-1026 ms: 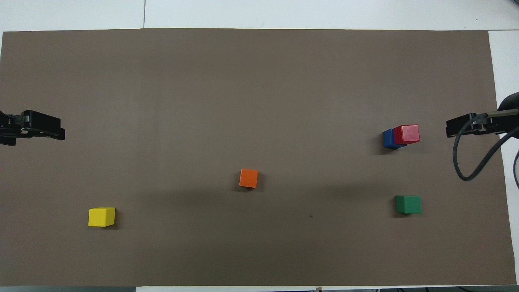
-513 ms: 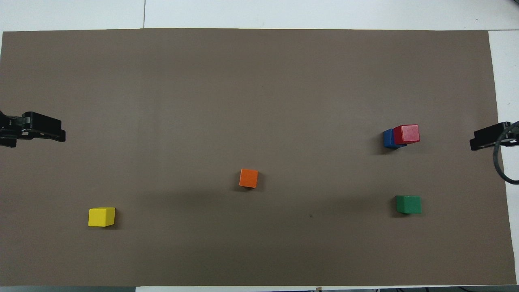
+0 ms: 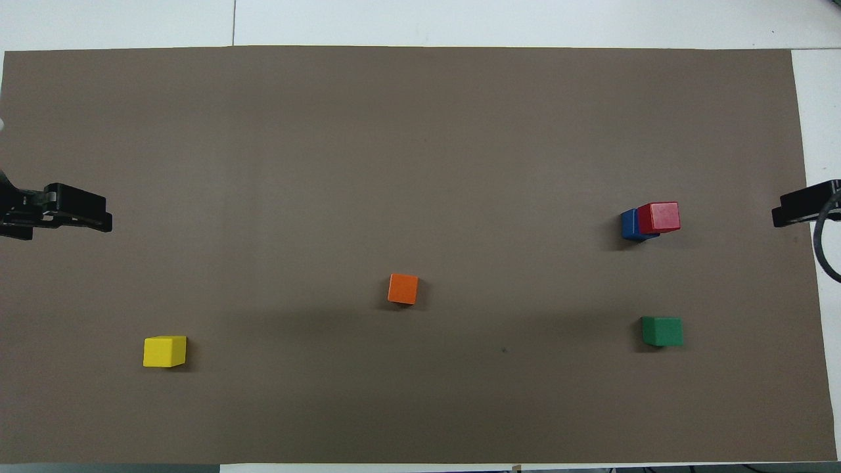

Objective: Transfer red block to right arm and stack on blue block

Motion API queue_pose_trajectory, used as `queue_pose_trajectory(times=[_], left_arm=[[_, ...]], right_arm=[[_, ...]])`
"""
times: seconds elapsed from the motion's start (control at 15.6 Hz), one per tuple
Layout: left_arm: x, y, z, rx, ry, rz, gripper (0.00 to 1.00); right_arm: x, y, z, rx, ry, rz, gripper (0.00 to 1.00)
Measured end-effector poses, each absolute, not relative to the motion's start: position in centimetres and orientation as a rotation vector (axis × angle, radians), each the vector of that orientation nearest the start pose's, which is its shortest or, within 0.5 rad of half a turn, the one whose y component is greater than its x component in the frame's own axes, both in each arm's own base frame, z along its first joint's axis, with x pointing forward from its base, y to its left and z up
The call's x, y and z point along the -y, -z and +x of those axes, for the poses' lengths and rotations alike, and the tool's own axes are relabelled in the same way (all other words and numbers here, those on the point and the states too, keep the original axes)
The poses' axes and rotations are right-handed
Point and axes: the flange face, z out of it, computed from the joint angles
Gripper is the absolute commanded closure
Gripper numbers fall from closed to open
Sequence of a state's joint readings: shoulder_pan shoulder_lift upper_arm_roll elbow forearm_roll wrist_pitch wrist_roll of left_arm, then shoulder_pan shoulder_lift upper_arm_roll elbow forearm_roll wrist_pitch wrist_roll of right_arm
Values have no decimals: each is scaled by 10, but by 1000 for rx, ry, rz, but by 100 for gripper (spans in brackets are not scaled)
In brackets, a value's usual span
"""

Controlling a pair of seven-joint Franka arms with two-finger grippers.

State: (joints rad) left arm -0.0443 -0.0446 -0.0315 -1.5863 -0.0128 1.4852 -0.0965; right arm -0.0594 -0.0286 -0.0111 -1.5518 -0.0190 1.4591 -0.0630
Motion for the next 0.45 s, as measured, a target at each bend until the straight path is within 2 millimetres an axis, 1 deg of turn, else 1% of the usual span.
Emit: queue_pose_trajectory(times=[0.45], left_arm=[[42, -632, 530, 33, -97, -3146, 0]], right_arm=[[42, -639, 532, -21, -110, -3153, 0]])
